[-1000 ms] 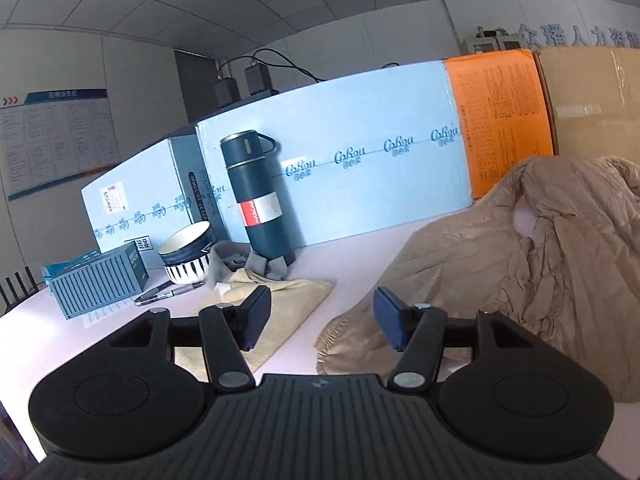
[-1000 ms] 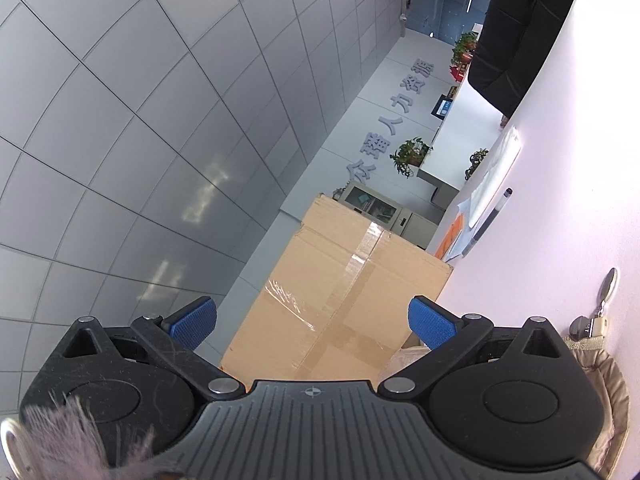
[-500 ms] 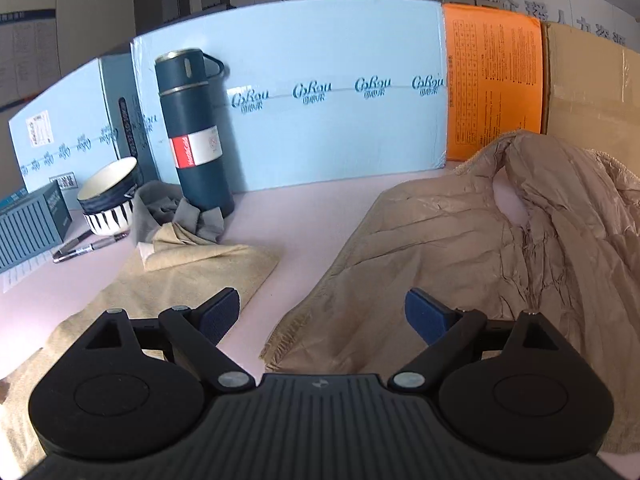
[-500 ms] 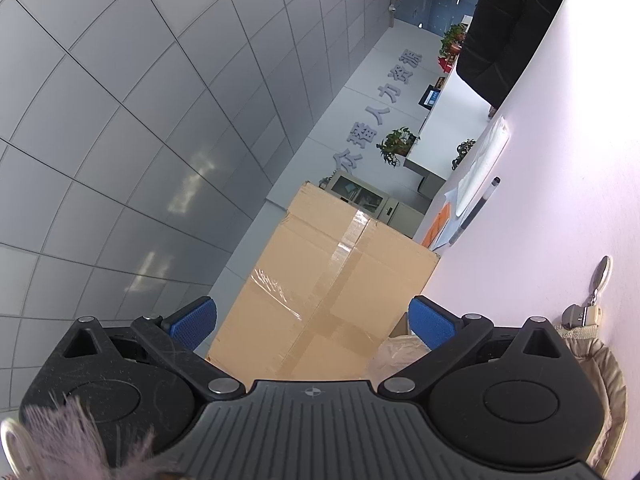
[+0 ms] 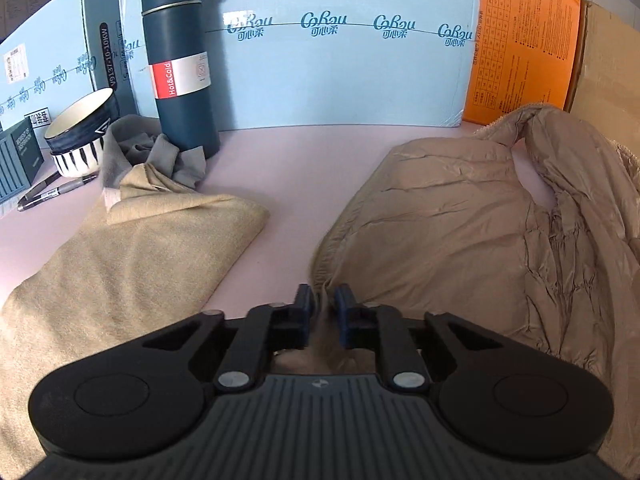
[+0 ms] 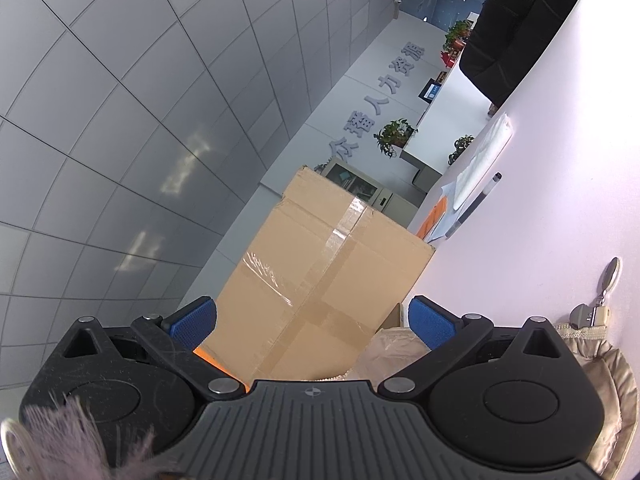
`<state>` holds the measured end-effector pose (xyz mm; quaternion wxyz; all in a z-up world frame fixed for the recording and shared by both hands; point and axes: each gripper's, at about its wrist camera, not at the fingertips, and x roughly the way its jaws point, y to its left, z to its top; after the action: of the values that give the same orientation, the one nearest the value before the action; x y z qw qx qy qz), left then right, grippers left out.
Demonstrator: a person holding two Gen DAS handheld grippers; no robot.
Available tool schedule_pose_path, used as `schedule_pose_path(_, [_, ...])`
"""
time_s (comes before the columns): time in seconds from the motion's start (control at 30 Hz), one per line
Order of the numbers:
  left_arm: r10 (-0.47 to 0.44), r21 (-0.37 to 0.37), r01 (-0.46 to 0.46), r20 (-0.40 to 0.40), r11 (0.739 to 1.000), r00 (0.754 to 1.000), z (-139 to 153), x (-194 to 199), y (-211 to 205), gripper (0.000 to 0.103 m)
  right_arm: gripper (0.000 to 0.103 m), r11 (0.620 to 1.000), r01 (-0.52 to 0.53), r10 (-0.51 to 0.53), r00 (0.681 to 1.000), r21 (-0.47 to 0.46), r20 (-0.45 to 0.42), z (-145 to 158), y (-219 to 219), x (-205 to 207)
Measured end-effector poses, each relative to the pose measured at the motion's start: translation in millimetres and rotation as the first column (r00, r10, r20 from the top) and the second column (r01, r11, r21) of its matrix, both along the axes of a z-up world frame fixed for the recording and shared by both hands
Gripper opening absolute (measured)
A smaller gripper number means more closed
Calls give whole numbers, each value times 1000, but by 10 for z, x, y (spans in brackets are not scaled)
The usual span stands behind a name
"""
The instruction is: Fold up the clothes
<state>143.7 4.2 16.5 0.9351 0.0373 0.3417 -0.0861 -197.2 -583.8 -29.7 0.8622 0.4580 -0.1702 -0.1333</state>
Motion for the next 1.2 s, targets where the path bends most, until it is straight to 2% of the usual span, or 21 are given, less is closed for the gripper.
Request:
schedule_pose_path(0.03, [-1,5,1,2,1000,1000,4,-46,25,3,103,999,4,-5,1000,-51,-23,-1,-10,20])
schedule_pose_path(0.07, [-2,14,2,6,1000,1000,8,-97,48,3,103,988,7,-17,998,-154,-67,-3,-29,65])
schedule_pose_path(0.13, [-1,13,1,10,1000,1000,22,-175,104,3,103,988,15,-24,998,-153,-62,12,-26,66])
schedule_pose_path(0.3, [10,-81,-10,-9,997,1000,83,-221,287,4,103,991,21,-27,998,-134,-49,46,-20,82])
schedule_pose_path(0.37, [16,-83,-15,2,996,1000,102,-213,304,9,103,992,20,-26,999,-127,-48,71,-15,100])
schedule_pose_path(0.4, [30,-77,-29,8,997,1000,103,-200,309,24,103,993,22,-27,999,-117,-43,75,-9,99])
schedule_pose_path(0.43, [45,-70,-44,14,997,999,97,-185,315,47,103,995,24,-28,999,-98,-34,60,-1,88])
schedule_pose_path(0.5, [61,-65,-59,28,996,998,73,-159,333,70,103,997,26,-28,999,-75,-24,41,-2,87])
schedule_pose_path(0.53, [64,-64,-62,26,996,998,59,-145,339,70,103,998,26,-27,999,-61,-16,12,-7,87])
schedule_pose_path(0.6, [57,-73,-57,-5,996,998,18,-105,349,68,103,1000,26,-26,1000,-12,18,-158,-32,84])
schedule_pose_path(0.63, [48,-81,-50,-22,995,999,-8,-92,354,55,103,1000,26,-26,999,-5,26,-231,-52,103])
schedule_pose_path(0.67, [36,-81,-38,-25,996,999,-24,-102,350,49,103,1000,24,-24,999,-7,24,-238,-58,109])
schedule_pose_path(0.73, [16,-66,-17,-12,998,1000,-9,-164,328,7,103,1000,22,-22,1000,-16,18,-234,-69,119])
schedule_pose_path(0.8, [14,-73,-15,-13,997,1000,19,-261,335,4,103,999,27,-26,999,-20,18,-244,-78,103])
schedule_pose_path(1.2, [52,-19,-51,31,999,998,33,-1118,665,4,103,999,30,-30,999,-24,24,-293,-109,-9])
